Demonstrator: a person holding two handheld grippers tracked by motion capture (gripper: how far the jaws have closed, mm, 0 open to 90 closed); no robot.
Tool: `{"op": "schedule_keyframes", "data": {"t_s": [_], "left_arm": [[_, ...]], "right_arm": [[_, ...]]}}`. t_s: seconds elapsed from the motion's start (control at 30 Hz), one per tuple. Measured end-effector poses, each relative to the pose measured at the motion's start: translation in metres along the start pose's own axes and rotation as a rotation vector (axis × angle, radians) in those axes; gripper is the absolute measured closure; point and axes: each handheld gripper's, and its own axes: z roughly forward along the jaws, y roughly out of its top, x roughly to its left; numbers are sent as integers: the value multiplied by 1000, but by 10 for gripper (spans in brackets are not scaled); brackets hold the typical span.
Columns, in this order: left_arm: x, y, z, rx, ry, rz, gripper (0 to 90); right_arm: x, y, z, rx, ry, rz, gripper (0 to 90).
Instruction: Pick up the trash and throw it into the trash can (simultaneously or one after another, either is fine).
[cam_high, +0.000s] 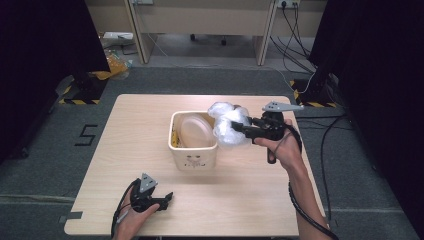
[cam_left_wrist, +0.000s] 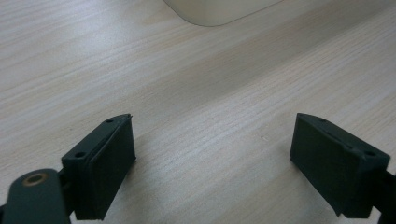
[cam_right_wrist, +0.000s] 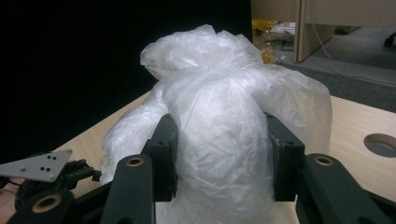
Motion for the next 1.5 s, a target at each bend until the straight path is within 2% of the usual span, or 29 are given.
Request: {"op": "schedule_keyframes", "data": {"t_s": [0.27, 0.6, 0.87, 1.23, 1.33, 1.5], "left_arm": [[0, 0, 0, 0, 0, 1, 129], [0, 0, 0, 1, 0, 2, 128], [0, 0, 0, 4, -1, 4, 128], [0, 0, 0, 5, -2, 2, 128], [0, 0, 0, 5, -2, 2, 128], [0, 0, 0, 5, -1, 2, 128]], "right_arm": [[10, 11, 22, 21, 28, -17, 553], [30, 26, 54, 49, 74, -40, 553], [38, 30, 83, 90, 93, -41, 553], [34, 20, 119, 199, 52, -55, 553], [34, 15, 127, 245, 29, -79, 553], [35, 11, 137, 289, 14, -96, 553]]}}
